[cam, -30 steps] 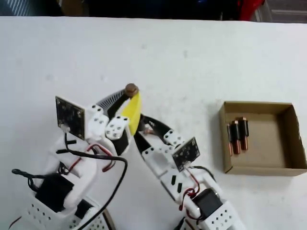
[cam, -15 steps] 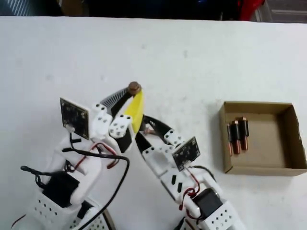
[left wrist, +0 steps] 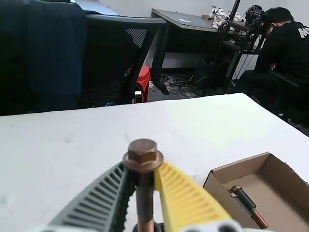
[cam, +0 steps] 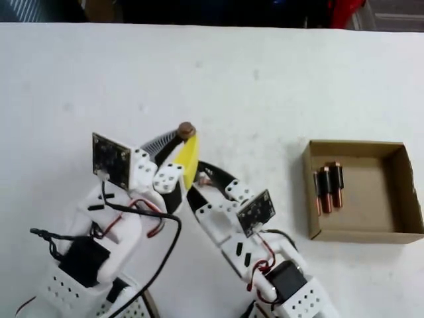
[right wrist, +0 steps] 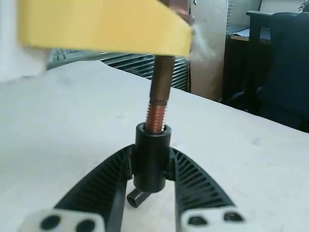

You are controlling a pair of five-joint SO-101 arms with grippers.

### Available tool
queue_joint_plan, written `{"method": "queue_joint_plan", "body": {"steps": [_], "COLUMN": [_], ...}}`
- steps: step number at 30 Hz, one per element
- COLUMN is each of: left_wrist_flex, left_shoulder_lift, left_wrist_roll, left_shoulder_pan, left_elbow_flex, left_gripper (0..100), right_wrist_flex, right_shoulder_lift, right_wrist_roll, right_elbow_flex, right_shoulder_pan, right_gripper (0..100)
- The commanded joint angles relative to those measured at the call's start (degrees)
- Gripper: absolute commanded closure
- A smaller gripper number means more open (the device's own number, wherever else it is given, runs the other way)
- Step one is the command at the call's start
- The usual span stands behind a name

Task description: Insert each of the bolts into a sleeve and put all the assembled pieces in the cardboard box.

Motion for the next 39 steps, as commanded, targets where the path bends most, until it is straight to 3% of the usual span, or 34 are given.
{"method": "queue_joint_plan", "body": {"steps": [1,25,34,39], "left_wrist_flex": [1.7,4.5,6.1,6.0], "left_shoulder_lift": [-1.3,-1.3,-1.3,-1.3], "left_wrist_roll": [-0.4,-1.0,-0.5,-0.5], "left_shoulder_pan": [0.4,0.3,0.0,0.0], "left_elbow_flex": [0.3,4.7,4.7,4.7], "left_gripper": [98,97,74,71], "right_wrist_flex": [-0.3,-0.2,-0.4,-0.4], "right_shoulder_lift": [-0.7,-0.7,-0.7,-0.7], "right_wrist_roll": [0.1,0.1,0.1,0.1], "right_elbow_flex": [0.5,0.5,0.5,0.5], "right_shoulder_pan": [0.1,0.1,2.6,3.4], "right_gripper": [98.1,98.1,98.1,98.1]}}
